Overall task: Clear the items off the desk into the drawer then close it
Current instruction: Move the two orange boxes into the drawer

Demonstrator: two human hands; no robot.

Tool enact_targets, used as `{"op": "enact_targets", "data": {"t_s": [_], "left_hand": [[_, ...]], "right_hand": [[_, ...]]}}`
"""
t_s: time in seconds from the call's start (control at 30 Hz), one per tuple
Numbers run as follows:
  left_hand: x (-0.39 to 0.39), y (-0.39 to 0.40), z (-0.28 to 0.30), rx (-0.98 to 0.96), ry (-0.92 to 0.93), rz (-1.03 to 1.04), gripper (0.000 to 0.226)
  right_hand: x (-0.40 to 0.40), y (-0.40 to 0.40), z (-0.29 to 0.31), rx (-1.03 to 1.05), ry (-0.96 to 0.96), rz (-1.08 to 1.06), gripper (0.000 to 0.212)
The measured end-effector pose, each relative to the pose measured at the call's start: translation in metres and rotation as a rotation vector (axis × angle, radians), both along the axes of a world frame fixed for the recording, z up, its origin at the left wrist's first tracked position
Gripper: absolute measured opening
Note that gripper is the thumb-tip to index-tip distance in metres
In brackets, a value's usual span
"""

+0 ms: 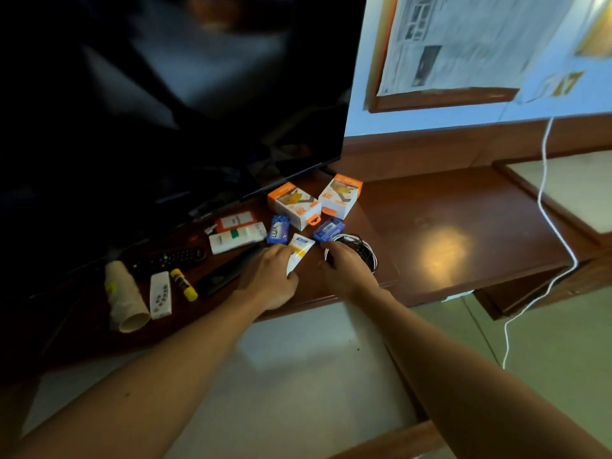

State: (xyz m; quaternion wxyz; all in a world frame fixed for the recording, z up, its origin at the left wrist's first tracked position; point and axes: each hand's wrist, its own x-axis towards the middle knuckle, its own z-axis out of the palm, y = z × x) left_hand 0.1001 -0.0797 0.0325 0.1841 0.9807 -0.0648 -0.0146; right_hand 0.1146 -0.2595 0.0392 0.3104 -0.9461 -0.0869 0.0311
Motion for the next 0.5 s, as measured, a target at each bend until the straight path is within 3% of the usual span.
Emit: {"op": "enact_targets", "data": {"t_s": [0.23,0.4,0.5], "left_hand": [[0.066,-0.008,0.015,0.058,0.004,-0.084,0.047],[0.127,-0.013,0.023,0.071,0.077,-0.167,0.057],[0.163,-0.017,0.023,0.202,0.073,-0.198,0.066]], "right_hand": [[0.049,-0.030,0.003,-0.101,0.030,-0.046,0.051],[0.117,-0.056,0.002,-0.219,0.036,0.054,0.064],[0.164,-0.064,-0.002,-0.317,0.048,0.147,0.076]]}}
